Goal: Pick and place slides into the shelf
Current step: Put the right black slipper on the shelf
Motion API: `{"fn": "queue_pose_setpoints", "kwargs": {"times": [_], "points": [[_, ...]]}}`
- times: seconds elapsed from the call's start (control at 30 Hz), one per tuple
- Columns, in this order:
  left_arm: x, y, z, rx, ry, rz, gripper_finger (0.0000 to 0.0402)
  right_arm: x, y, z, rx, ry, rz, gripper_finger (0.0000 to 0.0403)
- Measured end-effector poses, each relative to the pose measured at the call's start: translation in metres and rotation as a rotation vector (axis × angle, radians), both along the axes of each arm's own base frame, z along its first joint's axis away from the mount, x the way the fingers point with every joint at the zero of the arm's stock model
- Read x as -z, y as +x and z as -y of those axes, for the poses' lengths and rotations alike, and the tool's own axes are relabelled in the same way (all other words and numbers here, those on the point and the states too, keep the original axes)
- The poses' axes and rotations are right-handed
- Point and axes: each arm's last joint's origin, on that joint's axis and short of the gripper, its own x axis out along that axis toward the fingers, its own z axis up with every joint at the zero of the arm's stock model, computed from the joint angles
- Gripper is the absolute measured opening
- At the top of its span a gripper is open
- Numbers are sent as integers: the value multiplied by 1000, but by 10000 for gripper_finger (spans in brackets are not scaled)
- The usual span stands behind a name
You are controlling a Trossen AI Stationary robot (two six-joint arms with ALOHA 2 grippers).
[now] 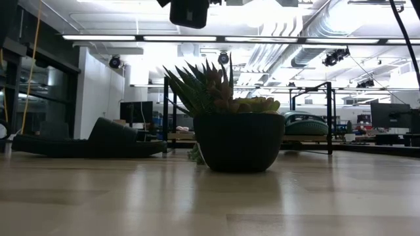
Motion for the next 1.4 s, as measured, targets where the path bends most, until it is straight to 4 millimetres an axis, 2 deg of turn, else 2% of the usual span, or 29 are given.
{"fn": "queue_pose_setpoints", "kwargs": {"times": [0.1, 0.2, 0.57, 0.67, 0.77, 0.97, 1.2, 1.4], "points": [[0, 0, 0, -4, 8, 2, 275, 0, 0, -1, 0, 0, -2, 0], [0, 0, 0, -1, 18, 14, 247, 0, 0, -1, 10, 0, -11, 0], [0, 0, 0, 0, 36, 32, 81, 1, 1, 0, 33, -27, -11, 0], [0, 0, 0, 2, 39, 37, 49, 1, 1, 0, 39, -35, -10, 0], [0, 0, 0, 5, 43, 43, 45, 1, 1, 2, 45, -35, -13, 0], [0, 0, 0, 7, 48, 50, 75, 1, 1, 3, 68, -48, -25, 0], [0, 0, 0, 9, 54, 56, 45, 1, 2, 3, 76, -59, -23, 1], [0, 0, 0, 10, 54, 58, 56, 2, 2, 3, 79, -65, -21, 28]]}}
